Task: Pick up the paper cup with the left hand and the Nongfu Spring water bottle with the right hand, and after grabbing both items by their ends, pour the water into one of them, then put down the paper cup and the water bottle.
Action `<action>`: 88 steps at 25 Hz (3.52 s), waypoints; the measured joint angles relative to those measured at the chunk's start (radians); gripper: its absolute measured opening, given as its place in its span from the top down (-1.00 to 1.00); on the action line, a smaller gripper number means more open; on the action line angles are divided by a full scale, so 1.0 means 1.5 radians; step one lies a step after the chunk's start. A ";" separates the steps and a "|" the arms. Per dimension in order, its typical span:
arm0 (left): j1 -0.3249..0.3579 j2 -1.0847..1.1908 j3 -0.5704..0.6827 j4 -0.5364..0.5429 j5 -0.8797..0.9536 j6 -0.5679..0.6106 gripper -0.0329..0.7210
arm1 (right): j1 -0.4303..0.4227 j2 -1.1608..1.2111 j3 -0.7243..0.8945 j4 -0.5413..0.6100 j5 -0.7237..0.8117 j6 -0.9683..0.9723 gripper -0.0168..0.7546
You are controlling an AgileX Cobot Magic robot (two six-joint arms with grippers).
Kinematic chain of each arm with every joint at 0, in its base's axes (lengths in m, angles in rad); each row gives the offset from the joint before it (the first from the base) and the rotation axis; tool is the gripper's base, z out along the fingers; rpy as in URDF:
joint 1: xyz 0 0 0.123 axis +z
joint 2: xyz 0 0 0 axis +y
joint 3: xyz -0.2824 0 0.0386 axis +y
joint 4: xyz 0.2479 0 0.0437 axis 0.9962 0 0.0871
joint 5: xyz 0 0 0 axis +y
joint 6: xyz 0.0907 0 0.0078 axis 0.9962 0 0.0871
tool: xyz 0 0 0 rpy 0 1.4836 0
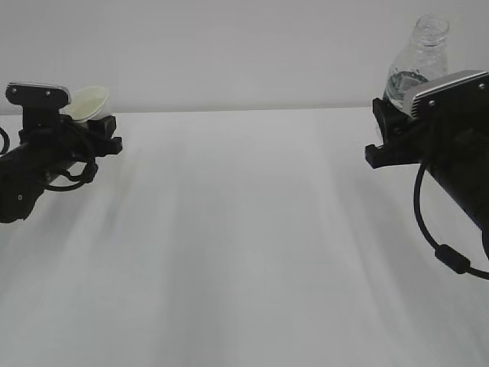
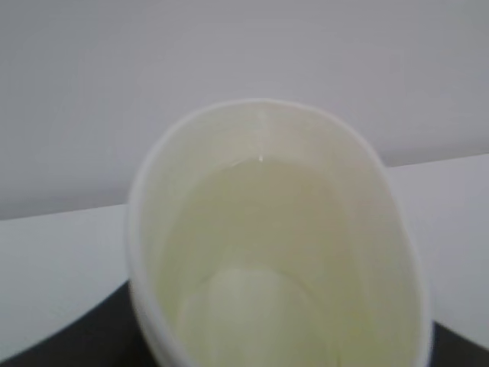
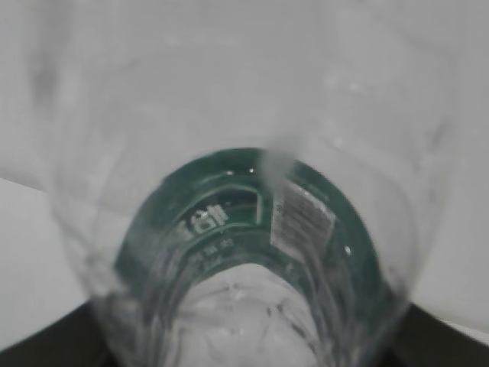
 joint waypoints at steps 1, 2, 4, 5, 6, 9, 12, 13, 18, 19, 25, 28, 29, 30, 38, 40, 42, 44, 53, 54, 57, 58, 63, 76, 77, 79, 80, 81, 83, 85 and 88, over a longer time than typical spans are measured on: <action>0.000 0.007 0.000 0.000 -0.006 0.000 -0.11 | 0.000 0.000 0.000 0.000 0.000 0.000 -0.10; 0.000 0.015 0.000 -0.005 -0.014 0.002 -0.11 | 0.000 0.000 0.000 0.000 0.000 0.000 -0.10; 0.000 0.030 0.000 -0.008 -0.026 0.002 -0.11 | 0.000 0.000 0.000 0.000 0.000 0.000 -0.10; 0.000 0.036 0.000 -0.009 -0.029 0.002 -0.11 | 0.000 0.000 0.000 0.000 0.000 0.000 -0.10; 0.000 0.042 0.000 -0.009 -0.032 0.002 -0.11 | 0.000 0.000 0.000 0.000 0.000 0.000 -0.10; 0.000 0.055 0.000 -0.010 -0.046 0.002 -0.11 | 0.000 0.000 0.000 0.000 0.000 0.000 -0.10; 0.000 0.068 0.000 -0.010 -0.057 0.002 -0.11 | 0.000 0.000 0.000 0.000 0.000 0.000 -0.10; 0.000 0.073 0.000 -0.010 -0.060 0.002 -0.11 | 0.000 0.000 0.000 0.000 0.000 0.000 -0.10; 0.000 0.079 0.000 -0.010 -0.065 0.002 -0.11 | 0.000 0.000 0.000 0.000 0.000 0.000 -0.10; 0.000 0.079 0.000 -0.010 -0.067 0.002 -0.11 | 0.000 0.000 0.000 0.000 0.000 0.000 -0.10; 0.000 0.086 0.000 -0.010 -0.073 0.002 -0.11 | 0.000 0.000 0.000 0.000 0.000 0.000 -0.10; 0.000 0.090 0.000 -0.010 -0.074 0.002 -0.11 | 0.000 0.000 0.000 0.000 0.001 0.000 -0.10; 0.000 0.090 0.000 -0.010 -0.074 0.002 -0.11 | 0.000 0.000 0.000 0.000 0.001 0.000 -0.10; 0.000 0.090 0.000 -0.010 -0.077 0.002 -0.11 | 0.000 0.000 0.000 0.000 0.002 0.000 -0.10; 0.000 0.097 0.000 -0.010 -0.078 0.002 -0.11 | 0.000 0.000 0.000 -0.001 0.008 0.000 -0.10; 0.000 0.098 0.000 -0.009 -0.078 0.002 -0.11 | 0.000 0.000 0.000 -0.004 0.008 0.000 -0.10; 0.000 0.099 0.000 -0.008 -0.078 0.002 -0.11 | 0.000 0.000 0.000 -0.008 0.008 0.000 -0.10; 0.000 0.099 0.000 -0.008 -0.078 0.002 -0.11 | 0.000 0.000 0.000 -0.009 0.008 0.000 -0.10; 0.000 0.099 0.000 -0.007 -0.078 0.002 -0.13 | 0.000 0.000 0.000 -0.012 0.008 0.002 -0.10; 0.000 0.099 0.000 -0.005 -0.078 0.002 -0.15 | 0.000 0.000 0.000 -0.012 0.008 0.002 -0.10; 0.000 0.099 0.000 0.000 -0.078 0.002 -0.24 | 0.000 0.000 0.000 -0.012 0.008 0.002 -0.10; 0.000 0.099 0.000 0.000 -0.078 0.002 -0.28 | 0.000 0.000 0.000 -0.012 0.008 0.002 -0.10; 0.000 0.099 0.000 0.000 -0.081 0.002 -0.51 | 0.000 0.000 0.000 -0.014 0.008 0.002 -0.10; 0.000 0.099 0.000 0.000 -0.078 0.002 -0.65 | 0.000 0.000 0.000 -0.013 0.008 0.002 -0.10; 0.000 0.099 0.000 0.000 -0.076 0.002 -0.65 | 0.000 0.000 0.000 -0.013 0.008 0.002 -0.10; 0.000 0.099 0.000 0.000 -0.075 0.002 -0.65 | 0.000 0.000 0.000 -0.013 0.009 0.002 -0.10; 0.000 0.099 0.000 0.000 -0.075 0.002 -0.65 | 0.000 0.000 0.000 -0.013 0.009 0.002 -0.10; 0.000 0.099 0.000 0.000 -0.075 0.002 -0.65 | 0.000 0.000 0.000 -0.013 0.009 0.002 -0.10; 0.000 0.099 0.008 0.000 -0.080 0.002 -0.65 | 0.000 0.000 0.000 -0.013 0.009 0.002 -0.10; 0.000 0.099 0.026 0.000 -0.097 0.002 -0.65 | 0.000 0.000 0.000 -0.013 0.009 0.002 -0.10; 0.000 0.098 0.057 0.000 -0.135 0.002 -0.65 | 0.000 0.000 0.000 -0.013 0.009 0.002 -0.10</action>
